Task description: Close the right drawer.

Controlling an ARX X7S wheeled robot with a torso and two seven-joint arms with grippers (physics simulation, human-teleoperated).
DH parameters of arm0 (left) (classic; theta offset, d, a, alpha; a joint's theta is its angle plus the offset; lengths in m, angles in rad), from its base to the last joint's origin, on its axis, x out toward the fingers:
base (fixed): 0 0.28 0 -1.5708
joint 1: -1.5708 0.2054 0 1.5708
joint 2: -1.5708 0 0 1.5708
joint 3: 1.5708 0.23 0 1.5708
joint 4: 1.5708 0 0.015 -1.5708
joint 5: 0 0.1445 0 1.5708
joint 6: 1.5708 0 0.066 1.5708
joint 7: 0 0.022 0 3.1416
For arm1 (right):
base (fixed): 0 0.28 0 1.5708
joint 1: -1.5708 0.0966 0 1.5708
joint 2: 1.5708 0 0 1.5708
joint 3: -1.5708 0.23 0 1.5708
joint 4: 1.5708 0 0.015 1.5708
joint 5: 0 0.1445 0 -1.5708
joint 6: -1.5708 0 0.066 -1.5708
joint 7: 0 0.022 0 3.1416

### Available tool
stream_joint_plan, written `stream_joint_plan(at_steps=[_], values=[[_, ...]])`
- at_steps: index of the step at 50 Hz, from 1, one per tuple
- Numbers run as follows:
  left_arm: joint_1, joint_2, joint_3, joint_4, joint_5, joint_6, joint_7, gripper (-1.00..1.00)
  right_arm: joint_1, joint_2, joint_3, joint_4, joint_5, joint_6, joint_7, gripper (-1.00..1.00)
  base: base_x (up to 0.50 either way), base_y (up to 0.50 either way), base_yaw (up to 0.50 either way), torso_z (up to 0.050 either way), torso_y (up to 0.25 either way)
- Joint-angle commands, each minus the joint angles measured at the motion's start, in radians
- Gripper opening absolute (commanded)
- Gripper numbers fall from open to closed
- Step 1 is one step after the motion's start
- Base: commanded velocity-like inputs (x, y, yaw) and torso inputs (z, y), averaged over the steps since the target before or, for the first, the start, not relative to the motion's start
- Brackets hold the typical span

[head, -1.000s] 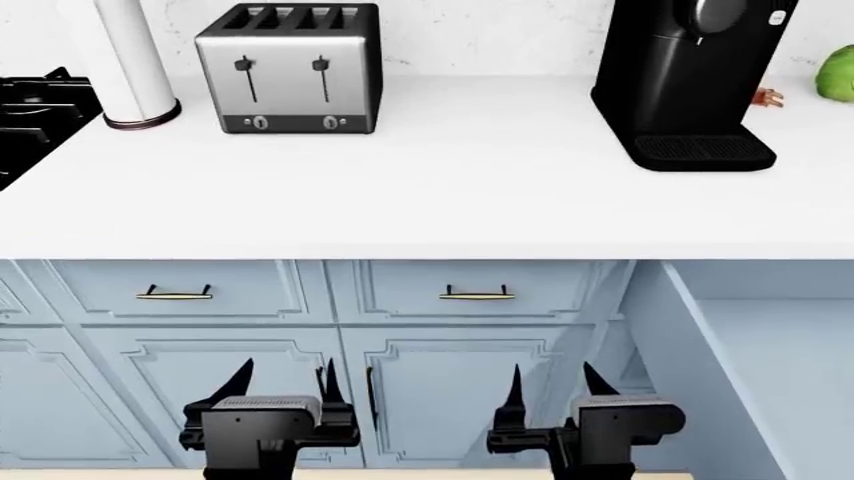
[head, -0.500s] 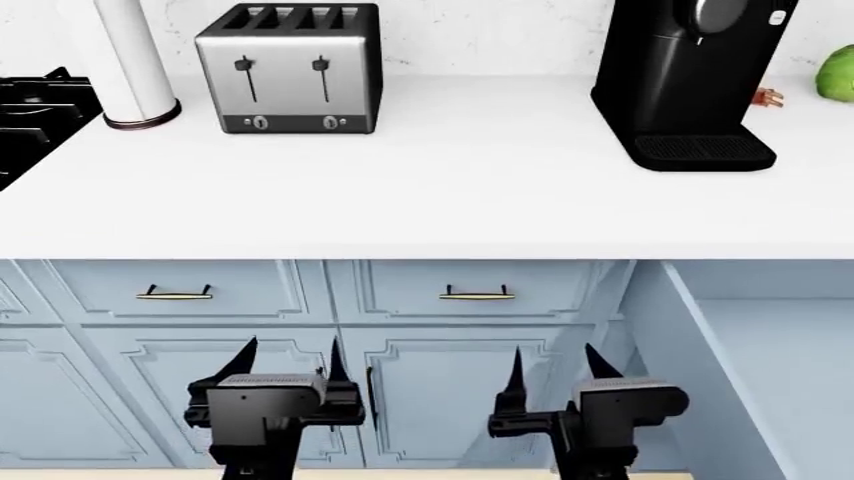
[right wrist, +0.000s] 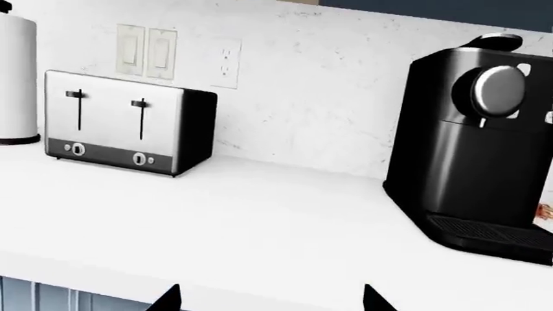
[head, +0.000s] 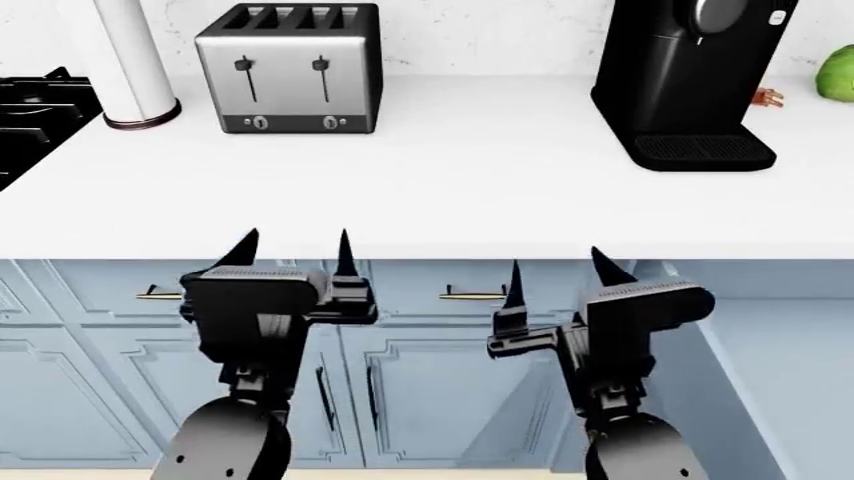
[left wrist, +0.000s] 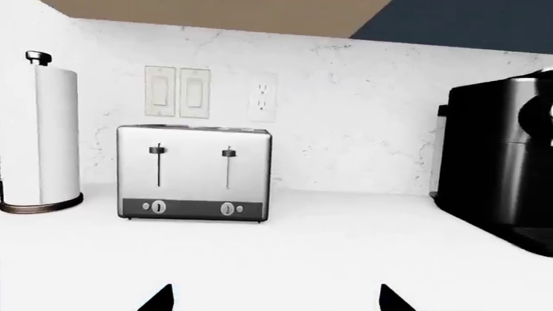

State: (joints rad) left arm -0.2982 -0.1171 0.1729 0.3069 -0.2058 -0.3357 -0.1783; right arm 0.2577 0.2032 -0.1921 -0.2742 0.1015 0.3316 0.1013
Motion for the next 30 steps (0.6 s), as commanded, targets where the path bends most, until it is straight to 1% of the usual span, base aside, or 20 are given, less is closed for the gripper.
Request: stream_joint_plan(at_steps=[1, 5, 8, 15, 22, 30], values=[[-0.161, 0.015, 0.014, 0.131, -0.051, -0.141, -0.028, 1.0, 0.142, 0.024, -0.036, -0.116, -0.003, 0.151, -0.022, 1.0, 0.0, 0.0, 0.0, 0.0, 0.0], [-0.192, 0.016, 0.025, 0.153, -0.06, -0.167, -0.036, 1.0, 0.178, 0.027, -0.042, -0.114, -0.001, 0.163, -0.031, 1.0, 0.0, 0.0, 0.0, 0.0, 0.0], [-0.226, 0.017, 0.025, 0.207, -0.08, -0.226, -0.053, 1.0, 0.217, 0.031, -0.05, -0.133, -0.002, 0.193, -0.037, 1.0, 0.0, 0.0, 0.0, 0.0, 0.0], [-0.294, 0.016, 0.014, 0.271, -0.117, -0.298, -0.078, 1.0, 0.289, 0.039, -0.058, -0.191, 0.001, 0.285, -0.042, 1.0, 0.0, 0.0, 0.0, 0.0, 0.0], [-0.333, 0.008, 0.017, 0.312, -0.136, -0.338, -0.094, 1.0, 0.348, 0.044, -0.068, -0.246, 0.002, 0.355, -0.044, 1.0, 0.0, 0.0, 0.0, 0.0, 0.0], [-0.413, 0.008, 0.009, 0.34, -0.167, -0.39, -0.112, 1.0, 0.39, 0.049, -0.078, -0.278, 0.002, 0.405, -0.044, 1.0, 0.0, 0.0, 0.0, 0.0, 0.0]])
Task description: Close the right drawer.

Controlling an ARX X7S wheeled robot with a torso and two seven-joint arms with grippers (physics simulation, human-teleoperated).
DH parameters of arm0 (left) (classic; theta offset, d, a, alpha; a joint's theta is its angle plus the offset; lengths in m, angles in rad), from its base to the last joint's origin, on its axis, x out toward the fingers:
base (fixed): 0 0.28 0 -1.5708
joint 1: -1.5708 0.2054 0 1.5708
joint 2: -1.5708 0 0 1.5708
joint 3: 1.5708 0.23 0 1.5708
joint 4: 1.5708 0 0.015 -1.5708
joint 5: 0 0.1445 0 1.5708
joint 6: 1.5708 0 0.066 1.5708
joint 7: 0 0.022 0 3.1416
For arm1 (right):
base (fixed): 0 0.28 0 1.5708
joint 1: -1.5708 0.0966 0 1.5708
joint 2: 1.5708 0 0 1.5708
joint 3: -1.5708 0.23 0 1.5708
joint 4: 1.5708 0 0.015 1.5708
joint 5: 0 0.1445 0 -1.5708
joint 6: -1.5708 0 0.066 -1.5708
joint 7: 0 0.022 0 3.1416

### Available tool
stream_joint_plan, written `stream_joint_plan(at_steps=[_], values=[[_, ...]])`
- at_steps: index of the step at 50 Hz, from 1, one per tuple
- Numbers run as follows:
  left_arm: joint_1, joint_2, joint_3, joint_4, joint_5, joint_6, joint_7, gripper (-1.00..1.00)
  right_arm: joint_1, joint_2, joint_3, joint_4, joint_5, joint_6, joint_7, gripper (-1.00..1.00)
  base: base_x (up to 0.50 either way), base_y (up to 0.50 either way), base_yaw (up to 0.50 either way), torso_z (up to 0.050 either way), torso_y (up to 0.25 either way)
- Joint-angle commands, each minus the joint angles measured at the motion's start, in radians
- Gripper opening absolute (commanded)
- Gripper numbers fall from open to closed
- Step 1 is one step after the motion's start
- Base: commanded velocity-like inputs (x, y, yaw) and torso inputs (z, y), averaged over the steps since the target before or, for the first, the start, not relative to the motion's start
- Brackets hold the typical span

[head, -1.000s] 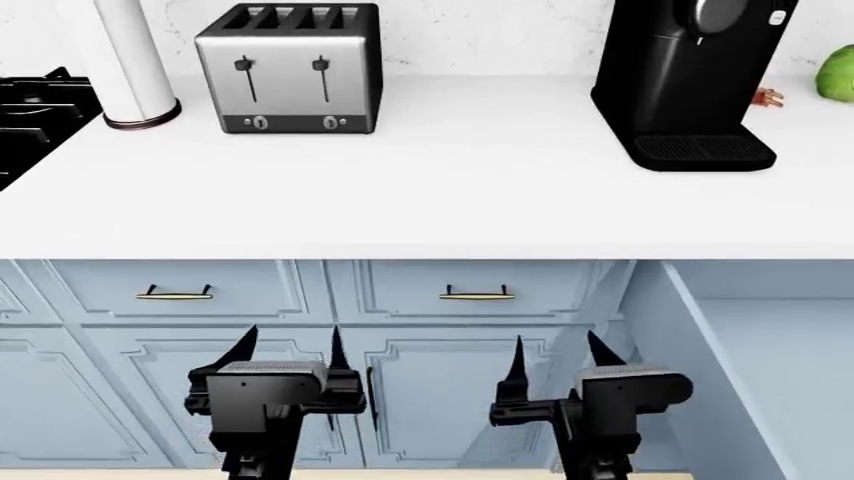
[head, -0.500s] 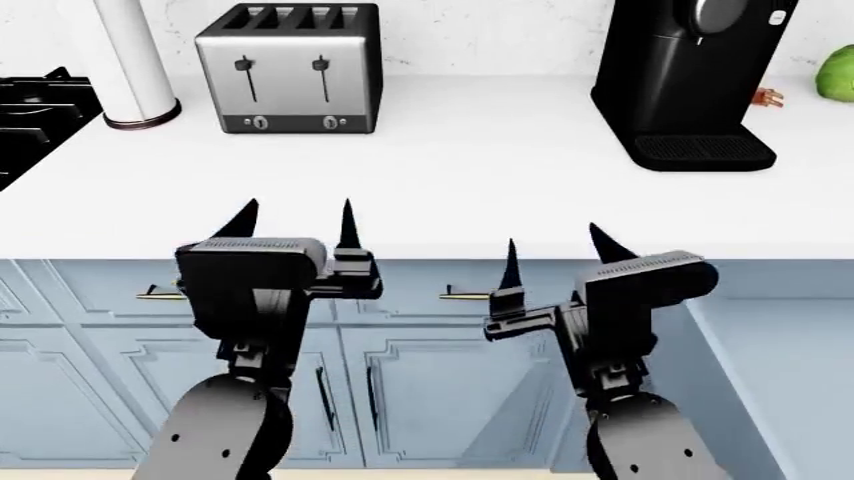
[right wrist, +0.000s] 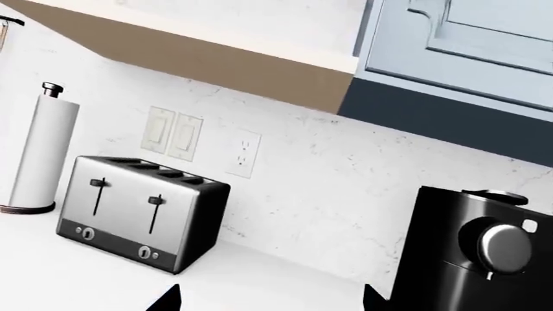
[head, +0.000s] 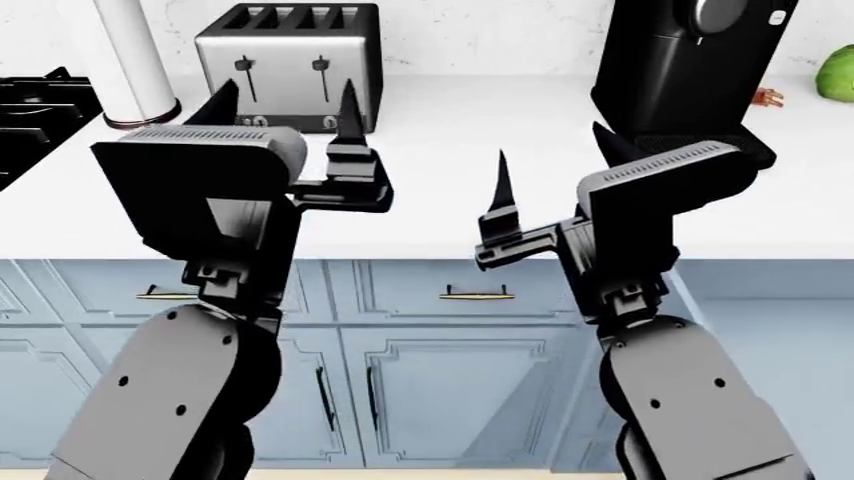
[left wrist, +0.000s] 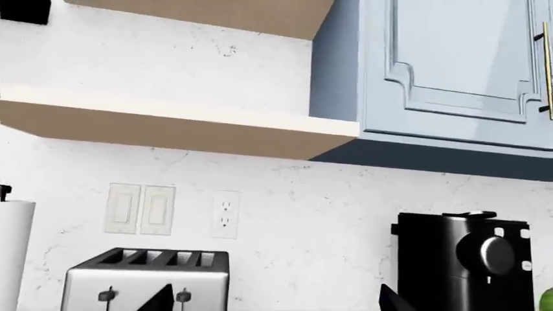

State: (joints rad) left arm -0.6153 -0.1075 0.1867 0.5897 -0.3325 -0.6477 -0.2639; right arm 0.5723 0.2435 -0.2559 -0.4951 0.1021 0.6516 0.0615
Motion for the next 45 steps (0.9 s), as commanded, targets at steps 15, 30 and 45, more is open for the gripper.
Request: stream_joint_plan(at_steps=[15, 30, 45], values=[[-0.159, -0.008, -0.006, 0.087, -0.073, -0.12, -0.057, 1.0, 0.167, 0.01, -0.035, -0.111, 0.003, 0.175, -0.007, 1.0, 0.0, 0.0, 0.0, 0.0, 0.0], [-0.164, -0.022, 0.002, 0.101, -0.089, -0.121, -0.075, 1.0, 0.172, 0.006, -0.022, -0.117, 0.011, 0.174, 0.008, 1.0, 0.0, 0.0, 0.0, 0.0, 0.0], [-0.16, -0.031, 0.01, 0.091, -0.097, -0.102, -0.083, 1.0, 0.168, 0.002, -0.008, -0.121, 0.024, 0.183, 0.019, 1.0, 0.0, -0.03, -0.33, 0.0, 0.0]])
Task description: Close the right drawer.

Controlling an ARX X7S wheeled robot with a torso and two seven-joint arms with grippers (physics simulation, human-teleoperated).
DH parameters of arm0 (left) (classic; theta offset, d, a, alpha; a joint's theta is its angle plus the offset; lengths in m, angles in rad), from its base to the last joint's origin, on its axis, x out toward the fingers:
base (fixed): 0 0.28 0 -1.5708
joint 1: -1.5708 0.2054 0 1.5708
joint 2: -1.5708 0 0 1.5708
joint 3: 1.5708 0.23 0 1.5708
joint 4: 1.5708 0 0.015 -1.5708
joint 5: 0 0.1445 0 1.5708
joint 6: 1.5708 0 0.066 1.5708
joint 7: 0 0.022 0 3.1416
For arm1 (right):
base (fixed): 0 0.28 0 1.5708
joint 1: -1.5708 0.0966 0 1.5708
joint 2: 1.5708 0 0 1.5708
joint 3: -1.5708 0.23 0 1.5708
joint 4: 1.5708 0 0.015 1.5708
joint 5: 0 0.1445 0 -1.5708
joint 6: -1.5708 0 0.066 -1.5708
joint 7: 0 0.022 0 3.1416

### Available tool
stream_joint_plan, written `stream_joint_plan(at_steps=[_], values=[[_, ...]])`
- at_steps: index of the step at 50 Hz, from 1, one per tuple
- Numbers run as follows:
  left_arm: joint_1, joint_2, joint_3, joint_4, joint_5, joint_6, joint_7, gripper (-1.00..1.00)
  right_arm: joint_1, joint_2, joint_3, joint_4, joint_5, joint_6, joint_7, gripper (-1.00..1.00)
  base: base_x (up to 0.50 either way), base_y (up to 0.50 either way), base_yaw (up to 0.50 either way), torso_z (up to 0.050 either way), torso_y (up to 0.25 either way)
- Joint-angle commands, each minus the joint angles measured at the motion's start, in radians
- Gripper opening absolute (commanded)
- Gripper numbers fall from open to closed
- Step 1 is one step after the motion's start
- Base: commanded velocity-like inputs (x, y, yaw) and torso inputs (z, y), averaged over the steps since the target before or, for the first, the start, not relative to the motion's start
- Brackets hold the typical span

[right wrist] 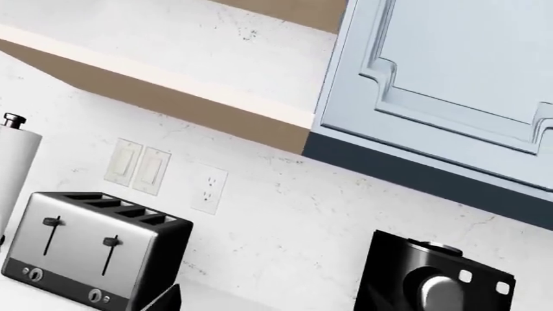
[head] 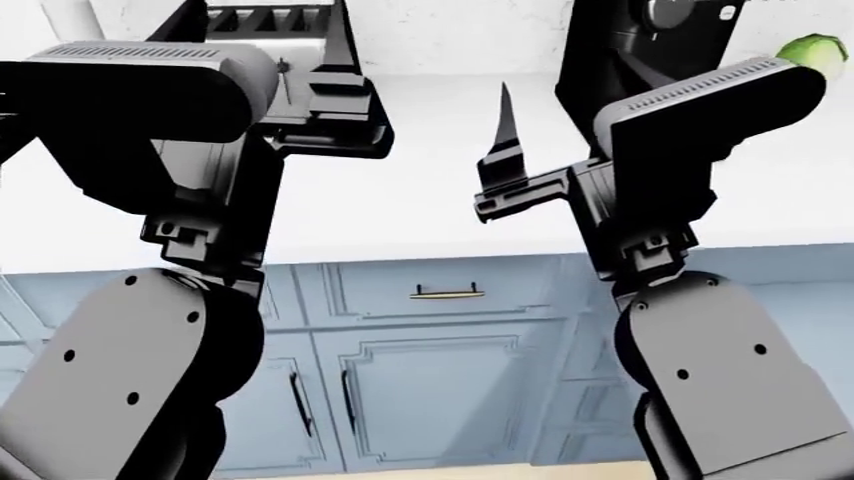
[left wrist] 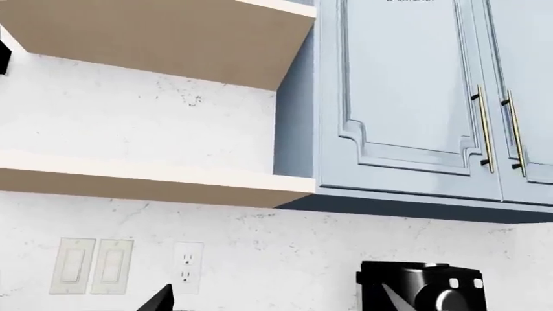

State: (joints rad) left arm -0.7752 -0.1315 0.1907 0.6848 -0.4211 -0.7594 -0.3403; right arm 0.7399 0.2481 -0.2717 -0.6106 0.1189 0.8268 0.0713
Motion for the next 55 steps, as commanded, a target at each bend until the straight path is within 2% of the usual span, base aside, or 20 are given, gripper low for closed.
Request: stream_joint_plan(at_steps=[1, 55], values=[[0.001, -0.008, 0.007, -0.007, -0.006, 0.013, -0.007, 1.0, 0.0, -0.003, 0.008, -0.006, 0.008, 0.007, 0.01, 1.0, 0.0, 0.0, -0.5, 0.0, 0.0], [-0.019, -0.034, 0.039, -0.018, -0.046, 0.03, -0.046, 1.0, 0.014, 0.002, 0.035, -0.018, 0.039, 0.052, 0.044, 1.0, 0.0, 0.0, -0.5, 0.0, 0.0]])
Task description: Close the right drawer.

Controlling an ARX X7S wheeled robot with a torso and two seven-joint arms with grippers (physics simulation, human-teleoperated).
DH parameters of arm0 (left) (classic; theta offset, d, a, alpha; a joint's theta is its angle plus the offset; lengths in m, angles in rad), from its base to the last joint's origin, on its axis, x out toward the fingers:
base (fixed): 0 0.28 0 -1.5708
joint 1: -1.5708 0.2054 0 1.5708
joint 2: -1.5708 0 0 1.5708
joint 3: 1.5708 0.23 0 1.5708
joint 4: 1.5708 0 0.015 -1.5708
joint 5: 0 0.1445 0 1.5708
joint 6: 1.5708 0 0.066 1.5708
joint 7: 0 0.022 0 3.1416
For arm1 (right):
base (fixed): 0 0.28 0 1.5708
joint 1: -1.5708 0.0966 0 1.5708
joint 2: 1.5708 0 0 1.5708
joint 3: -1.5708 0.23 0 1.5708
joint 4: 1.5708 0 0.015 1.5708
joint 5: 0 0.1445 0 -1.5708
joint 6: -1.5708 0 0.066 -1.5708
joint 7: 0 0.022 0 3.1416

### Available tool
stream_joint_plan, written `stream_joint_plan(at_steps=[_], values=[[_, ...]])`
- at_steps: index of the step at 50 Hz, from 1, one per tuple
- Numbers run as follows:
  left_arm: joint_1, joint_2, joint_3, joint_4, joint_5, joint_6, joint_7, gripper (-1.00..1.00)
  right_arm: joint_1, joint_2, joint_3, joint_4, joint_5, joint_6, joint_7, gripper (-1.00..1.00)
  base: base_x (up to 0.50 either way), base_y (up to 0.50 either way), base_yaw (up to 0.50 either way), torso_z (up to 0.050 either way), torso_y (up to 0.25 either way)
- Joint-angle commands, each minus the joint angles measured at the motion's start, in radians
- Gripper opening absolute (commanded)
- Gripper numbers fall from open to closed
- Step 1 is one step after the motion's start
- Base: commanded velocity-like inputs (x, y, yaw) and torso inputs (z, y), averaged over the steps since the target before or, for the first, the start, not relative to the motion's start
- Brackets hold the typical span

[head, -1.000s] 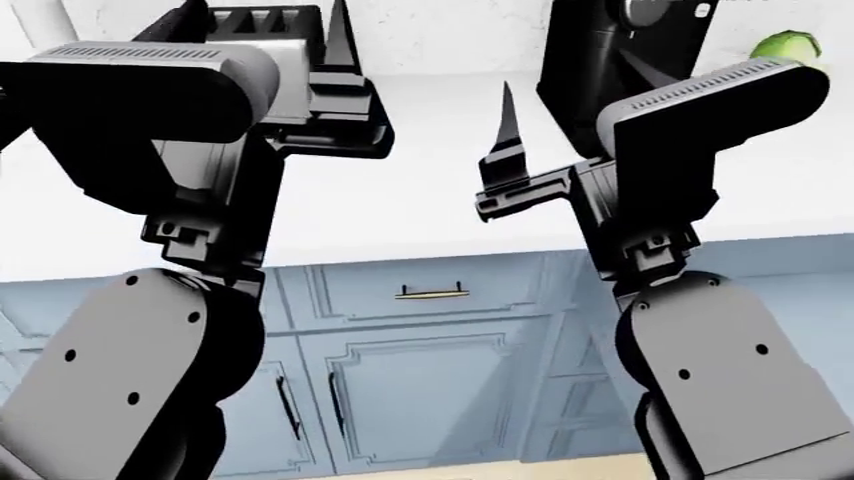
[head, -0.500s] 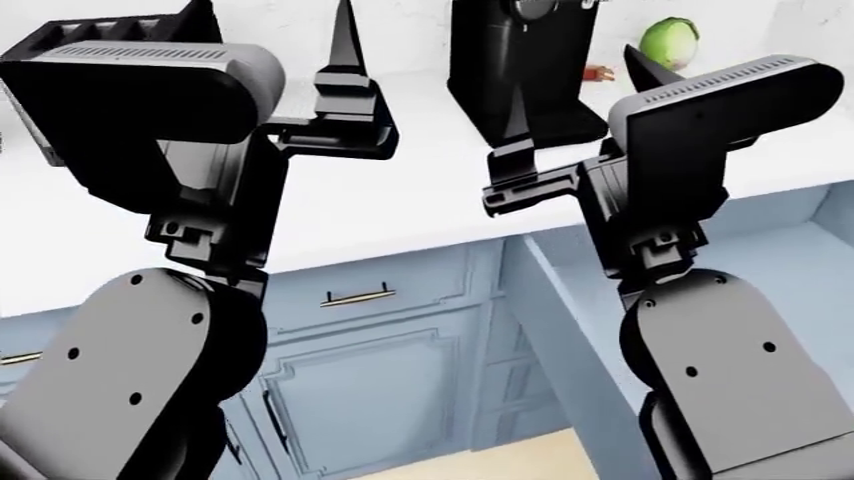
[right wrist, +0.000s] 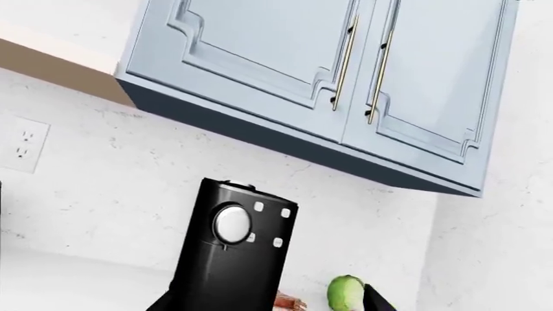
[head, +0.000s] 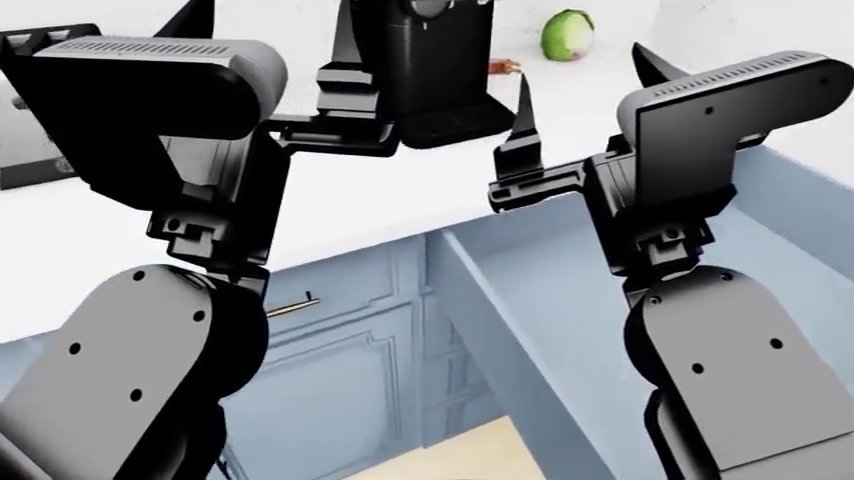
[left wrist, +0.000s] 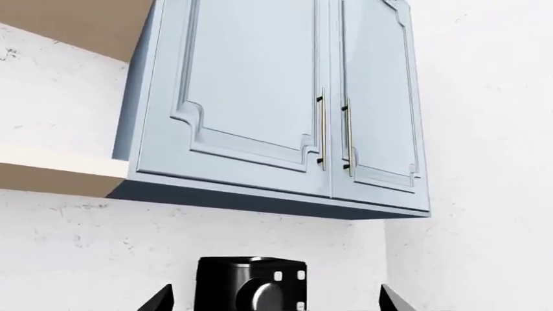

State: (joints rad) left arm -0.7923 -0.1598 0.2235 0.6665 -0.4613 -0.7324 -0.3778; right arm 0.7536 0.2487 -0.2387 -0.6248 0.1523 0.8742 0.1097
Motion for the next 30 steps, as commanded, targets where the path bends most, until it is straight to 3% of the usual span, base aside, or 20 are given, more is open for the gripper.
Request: stream_joint_plan(at_steps=[1, 30], values=[[-0.003, -0.006, 0.006, 0.002, -0.008, 0.0, -0.01, 1.0, 0.0, 0.002, 0.003, -0.005, 0.006, 0.005, 0.006, 1.0, 0.0, 0.0, -0.5, 0.0, 0.0], [-0.001, -0.024, 0.012, 0.005, -0.024, 0.014, -0.027, 1.0, -0.003, 0.003, 0.01, -0.011, 0.021, 0.009, 0.023, 1.0, 0.0, 0.0, -0.5, 0.0, 0.0]])
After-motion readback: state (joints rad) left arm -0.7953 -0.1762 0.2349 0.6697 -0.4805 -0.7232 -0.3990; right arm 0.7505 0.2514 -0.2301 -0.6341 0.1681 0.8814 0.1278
